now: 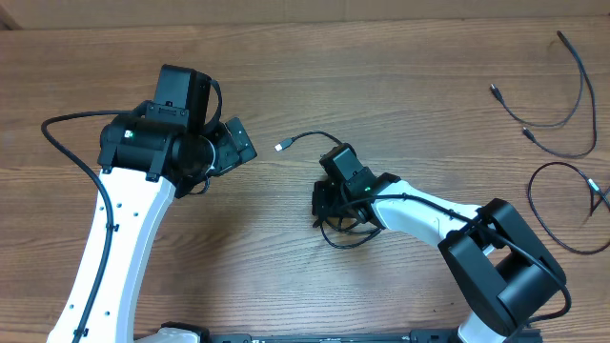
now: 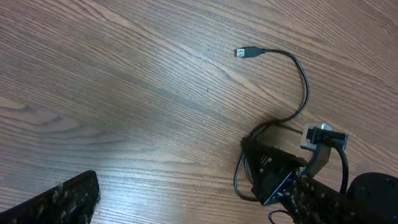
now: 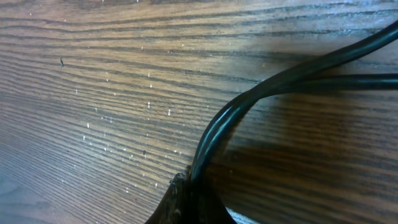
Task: Untangle cables
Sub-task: 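Grasp a strand of the looped black cable with the right gripper, then drag the grasped cable up and right toward the other cables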
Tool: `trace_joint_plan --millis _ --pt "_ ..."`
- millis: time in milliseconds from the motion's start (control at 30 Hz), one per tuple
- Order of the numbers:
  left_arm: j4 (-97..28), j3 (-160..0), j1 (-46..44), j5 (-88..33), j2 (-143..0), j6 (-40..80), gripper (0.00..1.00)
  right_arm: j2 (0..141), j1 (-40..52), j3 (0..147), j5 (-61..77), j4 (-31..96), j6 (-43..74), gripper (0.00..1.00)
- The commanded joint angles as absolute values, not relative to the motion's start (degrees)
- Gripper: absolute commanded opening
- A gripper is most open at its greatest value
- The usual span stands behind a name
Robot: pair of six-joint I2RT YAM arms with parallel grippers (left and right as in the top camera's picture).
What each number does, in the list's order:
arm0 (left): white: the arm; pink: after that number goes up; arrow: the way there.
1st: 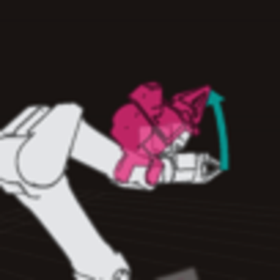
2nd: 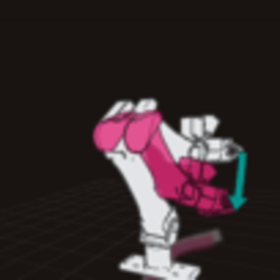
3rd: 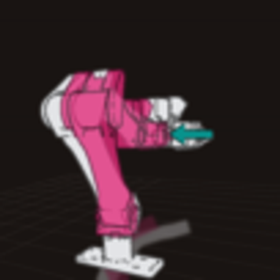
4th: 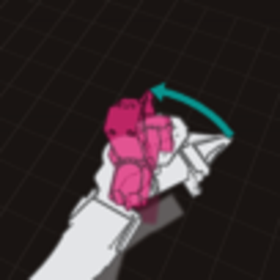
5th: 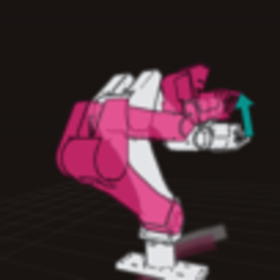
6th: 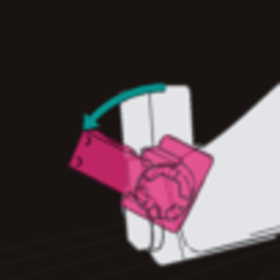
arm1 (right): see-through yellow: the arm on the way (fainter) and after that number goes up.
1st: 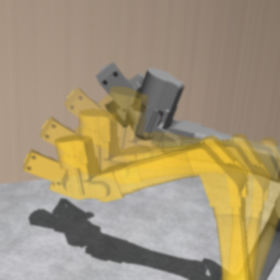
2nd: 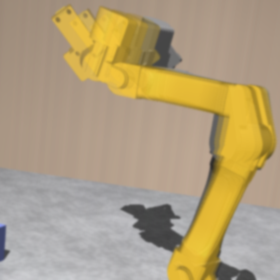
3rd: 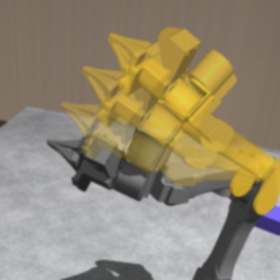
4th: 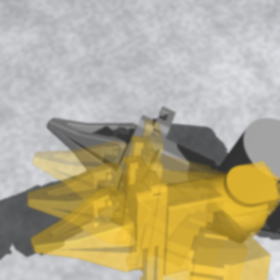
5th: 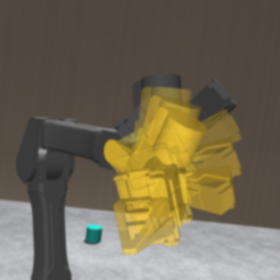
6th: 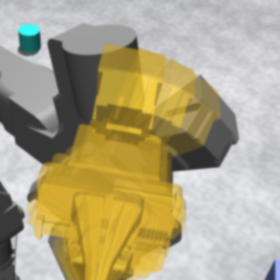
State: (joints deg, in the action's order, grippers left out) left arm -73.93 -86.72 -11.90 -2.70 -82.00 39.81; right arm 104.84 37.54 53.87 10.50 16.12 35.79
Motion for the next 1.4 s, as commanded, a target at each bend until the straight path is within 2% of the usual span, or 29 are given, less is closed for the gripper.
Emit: trace_joint_plan --millis 0,167,500,1033,1367 --pt "-73.91 -86.89 -11.92 -1.89 -82.06 38.54 1.00 104.16 37.39 51.88 10.17 17.34 35.57 0.04" --pt "-73.89 -86.89 -11.92 -1.89 -82.06 38.54 0.99 104.03 34.74 51.88 10.48 19.49 35.59 0.04" --pt "-73.89 -86.89 -11.92 -1.89 -82.06 38.54 0.99 104.03 28.60 51.88 20.40 20.03 34.06 0.04" --pt "-73.91 -86.89 -11.92 -1.89 -82.06 38.52 0.99 103.70 23.11 51.88 21.15 22.50 30.55 0.04" --pt "-73.89 -86.89 -11.92 -1.91 -82.06 38.54 1.00 103.26 12.29 51.88 24.32 19.62 29.74 0.04"
